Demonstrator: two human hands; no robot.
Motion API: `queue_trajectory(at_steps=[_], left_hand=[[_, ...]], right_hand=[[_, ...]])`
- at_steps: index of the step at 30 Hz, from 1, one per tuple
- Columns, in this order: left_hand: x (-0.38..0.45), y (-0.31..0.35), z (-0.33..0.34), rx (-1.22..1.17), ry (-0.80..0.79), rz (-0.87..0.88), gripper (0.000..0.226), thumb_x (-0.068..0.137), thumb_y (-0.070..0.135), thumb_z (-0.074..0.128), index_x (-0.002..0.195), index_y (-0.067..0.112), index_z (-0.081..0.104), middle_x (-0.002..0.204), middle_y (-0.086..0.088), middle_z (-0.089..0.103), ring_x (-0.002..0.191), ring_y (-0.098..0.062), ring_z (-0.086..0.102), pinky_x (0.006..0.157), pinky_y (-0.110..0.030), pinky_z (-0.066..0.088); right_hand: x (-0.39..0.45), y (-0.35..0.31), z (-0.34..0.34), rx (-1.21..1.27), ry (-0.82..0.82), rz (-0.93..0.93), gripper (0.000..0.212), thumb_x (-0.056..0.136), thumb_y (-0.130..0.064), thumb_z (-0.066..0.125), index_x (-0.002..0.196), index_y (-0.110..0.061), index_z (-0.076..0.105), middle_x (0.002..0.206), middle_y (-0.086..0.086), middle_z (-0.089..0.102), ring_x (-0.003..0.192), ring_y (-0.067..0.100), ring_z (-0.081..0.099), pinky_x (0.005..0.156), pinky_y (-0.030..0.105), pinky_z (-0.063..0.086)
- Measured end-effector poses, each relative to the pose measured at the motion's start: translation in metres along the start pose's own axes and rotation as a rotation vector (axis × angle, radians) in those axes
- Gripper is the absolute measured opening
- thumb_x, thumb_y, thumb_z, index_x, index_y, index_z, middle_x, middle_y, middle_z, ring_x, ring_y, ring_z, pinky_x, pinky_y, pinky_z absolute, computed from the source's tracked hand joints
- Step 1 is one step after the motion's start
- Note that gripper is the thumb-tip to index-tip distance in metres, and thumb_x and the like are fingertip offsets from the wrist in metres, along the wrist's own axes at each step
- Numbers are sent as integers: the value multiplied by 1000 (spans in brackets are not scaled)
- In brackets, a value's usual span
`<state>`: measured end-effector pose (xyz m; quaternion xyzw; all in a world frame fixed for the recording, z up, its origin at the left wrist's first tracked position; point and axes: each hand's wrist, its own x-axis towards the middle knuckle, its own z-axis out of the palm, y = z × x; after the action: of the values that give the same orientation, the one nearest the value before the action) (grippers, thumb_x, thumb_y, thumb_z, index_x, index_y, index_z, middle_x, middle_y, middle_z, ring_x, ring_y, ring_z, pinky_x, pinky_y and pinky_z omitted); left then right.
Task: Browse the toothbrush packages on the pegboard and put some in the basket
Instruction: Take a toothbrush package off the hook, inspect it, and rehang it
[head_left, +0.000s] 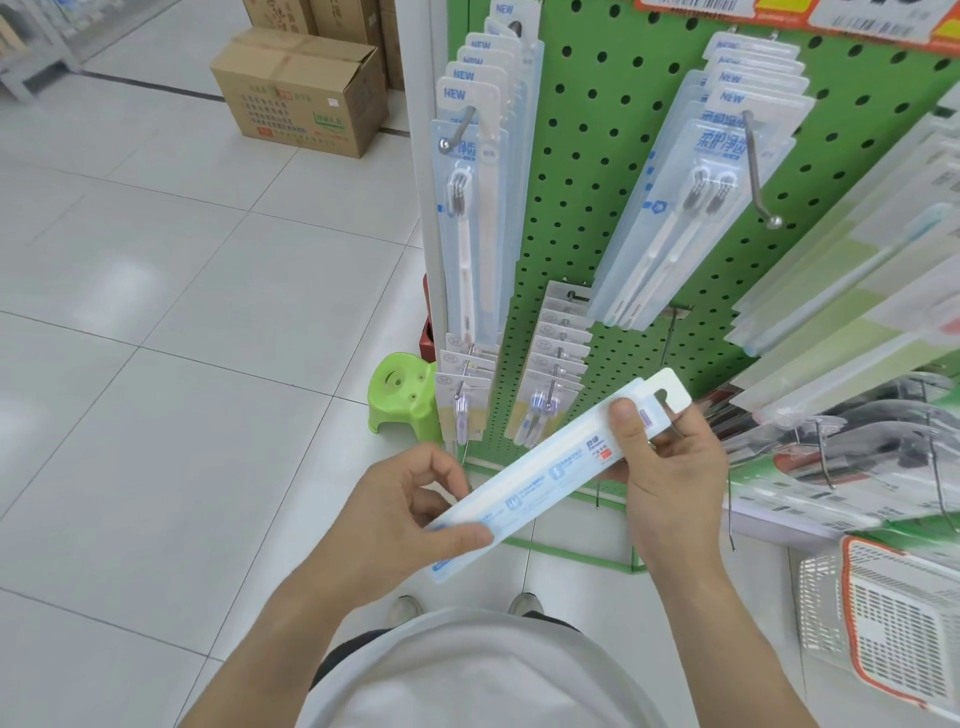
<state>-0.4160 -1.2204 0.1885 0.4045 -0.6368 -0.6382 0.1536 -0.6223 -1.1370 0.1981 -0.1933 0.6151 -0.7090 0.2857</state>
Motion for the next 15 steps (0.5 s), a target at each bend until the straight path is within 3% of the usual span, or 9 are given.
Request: queue_trajectory(at_steps=[4, 7, 10, 12, 15], left_hand=[[2, 6, 12, 142, 42, -19, 33, 73, 27, 90, 72, 26, 57, 66, 4, 60, 54, -13, 55, 51, -21, 37], [4, 7, 22, 344, 119, 52, 36, 80, 45, 80, 61, 35, 51, 51, 13, 45, 48, -7, 37, 49, -18, 29], [8, 6, 22, 474, 121, 92, 40, 81, 70, 61, 58, 40, 48, 50, 13, 43, 49, -9, 37, 49, -22, 29], [11, 0, 19, 505, 139, 101, 61, 82, 83, 47, 56, 29, 44, 50, 10, 41, 49, -11, 36, 48, -24, 27], [13, -1, 21, 610, 139, 132, 66, 87, 83, 29, 53, 27, 43, 49, 8, 42, 49, -11, 39, 47, -24, 28]], right_hand=[[-12, 1, 10, 1, -33, 0, 17, 88, -27, 63, 92, -12, 67, 62, -10, 65, 58, 7, 64, 50, 24, 56], [-21, 5, 16, 30, -89, 29, 18, 88, -23, 62, 93, -6, 66, 68, -2, 71, 63, 11, 69, 53, 26, 58], [-25, 8, 16, 70, -176, 77, 21, 86, -14, 65, 102, 0, 63, 93, 6, 78, 77, 20, 75, 60, 33, 62], [-28, 11, 16, 74, -237, 102, 27, 81, -8, 70, 106, -1, 62, 102, 7, 77, 81, 26, 76, 63, 36, 62], [-32, 12, 16, 36, -268, 136, 35, 78, 2, 75, 108, -6, 59, 104, 3, 77, 82, 29, 76, 62, 37, 62]])
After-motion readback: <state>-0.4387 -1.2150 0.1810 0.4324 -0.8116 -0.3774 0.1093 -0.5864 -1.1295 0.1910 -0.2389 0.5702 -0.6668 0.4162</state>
